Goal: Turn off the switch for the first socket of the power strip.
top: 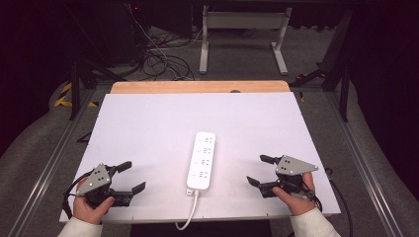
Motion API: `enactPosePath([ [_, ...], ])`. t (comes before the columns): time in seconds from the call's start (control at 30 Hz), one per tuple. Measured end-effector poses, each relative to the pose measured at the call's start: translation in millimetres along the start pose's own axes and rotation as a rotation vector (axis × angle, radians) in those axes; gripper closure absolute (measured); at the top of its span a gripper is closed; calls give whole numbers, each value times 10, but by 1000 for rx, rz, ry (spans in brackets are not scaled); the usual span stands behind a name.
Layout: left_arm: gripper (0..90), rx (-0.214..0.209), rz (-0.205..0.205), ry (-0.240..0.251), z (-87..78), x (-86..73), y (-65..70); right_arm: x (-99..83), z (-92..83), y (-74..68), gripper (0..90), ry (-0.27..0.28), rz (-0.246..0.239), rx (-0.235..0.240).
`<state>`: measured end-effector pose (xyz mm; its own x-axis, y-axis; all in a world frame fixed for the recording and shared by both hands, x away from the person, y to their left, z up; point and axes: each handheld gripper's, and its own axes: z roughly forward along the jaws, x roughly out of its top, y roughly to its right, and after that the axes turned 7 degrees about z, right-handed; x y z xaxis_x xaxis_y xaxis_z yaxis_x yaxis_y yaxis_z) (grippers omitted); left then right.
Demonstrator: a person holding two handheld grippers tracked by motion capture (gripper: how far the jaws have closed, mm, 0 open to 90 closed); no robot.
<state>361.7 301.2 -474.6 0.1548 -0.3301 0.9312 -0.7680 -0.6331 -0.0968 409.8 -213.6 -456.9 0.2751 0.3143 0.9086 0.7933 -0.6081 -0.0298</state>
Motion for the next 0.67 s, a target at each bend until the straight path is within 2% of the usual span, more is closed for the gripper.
enactPosePath([
  [0.17,137,9,-20,0,-9,59,27,1,2,-1,170,1,-1,0],
  [0.3,142,38,-3,-14,-26,107,45,-3,7,-1,169,-2,-1,3],
  [0.37,139,43,3,-27,-31,128,49,-5,10,-2,168,-1,0,3],
  [0.4,138,50,15,-28,-35,131,50,-6,11,-2,168,-2,-1,3],
  [0.5,138,47,16,-22,-36,133,54,-8,13,-5,167,-5,2,4],
  [0.6,128,43,4,-7,-27,133,59,-8,16,-2,166,-5,-1,4],
  [0.67,127,48,-22,-6,-9,138,68,-10,17,-1,166,-6,-1,5],
])
